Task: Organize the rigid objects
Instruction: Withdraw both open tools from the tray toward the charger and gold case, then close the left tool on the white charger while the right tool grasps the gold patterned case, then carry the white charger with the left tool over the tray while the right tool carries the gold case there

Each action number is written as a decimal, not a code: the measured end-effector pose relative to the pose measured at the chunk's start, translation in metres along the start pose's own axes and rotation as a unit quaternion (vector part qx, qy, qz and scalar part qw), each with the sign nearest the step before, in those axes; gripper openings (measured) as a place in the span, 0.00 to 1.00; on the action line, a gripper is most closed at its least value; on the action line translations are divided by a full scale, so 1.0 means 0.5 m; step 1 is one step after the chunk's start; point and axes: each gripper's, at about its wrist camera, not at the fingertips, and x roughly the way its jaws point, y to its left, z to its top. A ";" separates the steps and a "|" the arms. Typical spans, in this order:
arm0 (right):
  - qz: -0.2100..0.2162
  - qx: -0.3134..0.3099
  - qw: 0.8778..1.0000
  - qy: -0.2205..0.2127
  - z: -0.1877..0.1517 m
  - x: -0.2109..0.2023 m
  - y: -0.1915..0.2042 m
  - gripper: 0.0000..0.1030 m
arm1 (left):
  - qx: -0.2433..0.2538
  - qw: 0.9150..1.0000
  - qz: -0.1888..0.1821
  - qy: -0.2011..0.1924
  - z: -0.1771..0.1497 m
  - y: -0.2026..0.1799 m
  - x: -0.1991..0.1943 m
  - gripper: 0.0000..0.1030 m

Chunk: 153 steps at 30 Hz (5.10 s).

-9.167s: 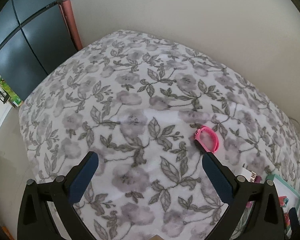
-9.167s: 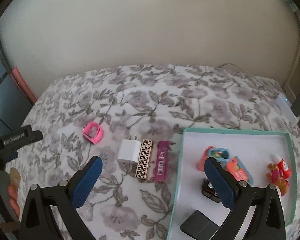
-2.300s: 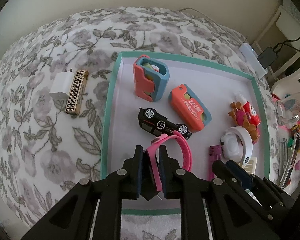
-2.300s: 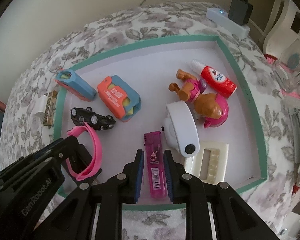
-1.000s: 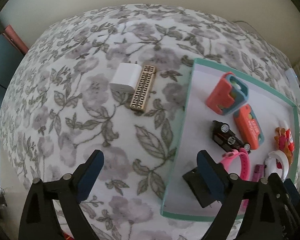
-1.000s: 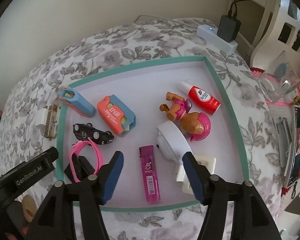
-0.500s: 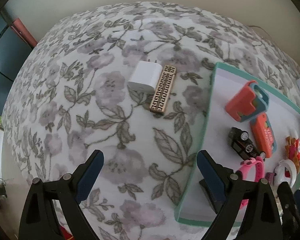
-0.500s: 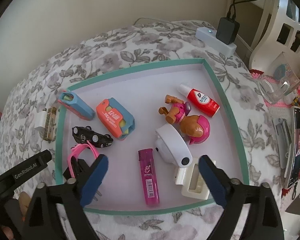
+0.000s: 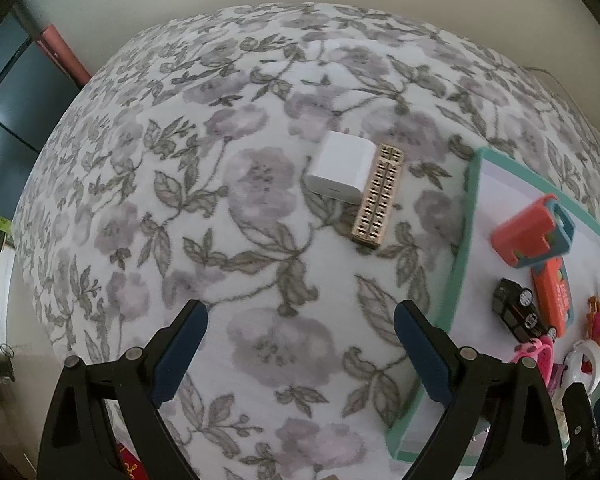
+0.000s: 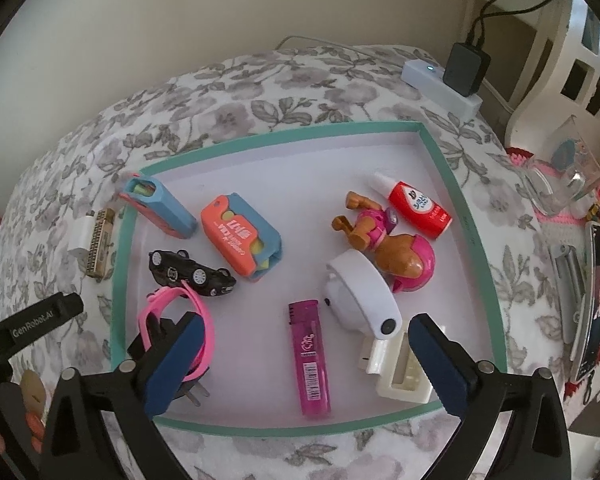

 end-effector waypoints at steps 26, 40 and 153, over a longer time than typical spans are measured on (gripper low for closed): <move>0.051 -0.077 0.996 -0.001 -0.024 0.003 0.244 1.00 | -0.114 0.993 0.020 0.011 0.063 0.275 0.029 0.92; 0.062 -0.123 0.990 -0.018 0.012 0.019 0.327 1.00 | -0.092 0.996 -0.005 0.009 0.112 0.254 0.063 0.92; 0.130 -0.018 0.991 -0.040 0.013 -0.045 0.170 0.21 | 0.040 0.983 -0.176 -0.018 0.052 -0.009 -0.051 0.43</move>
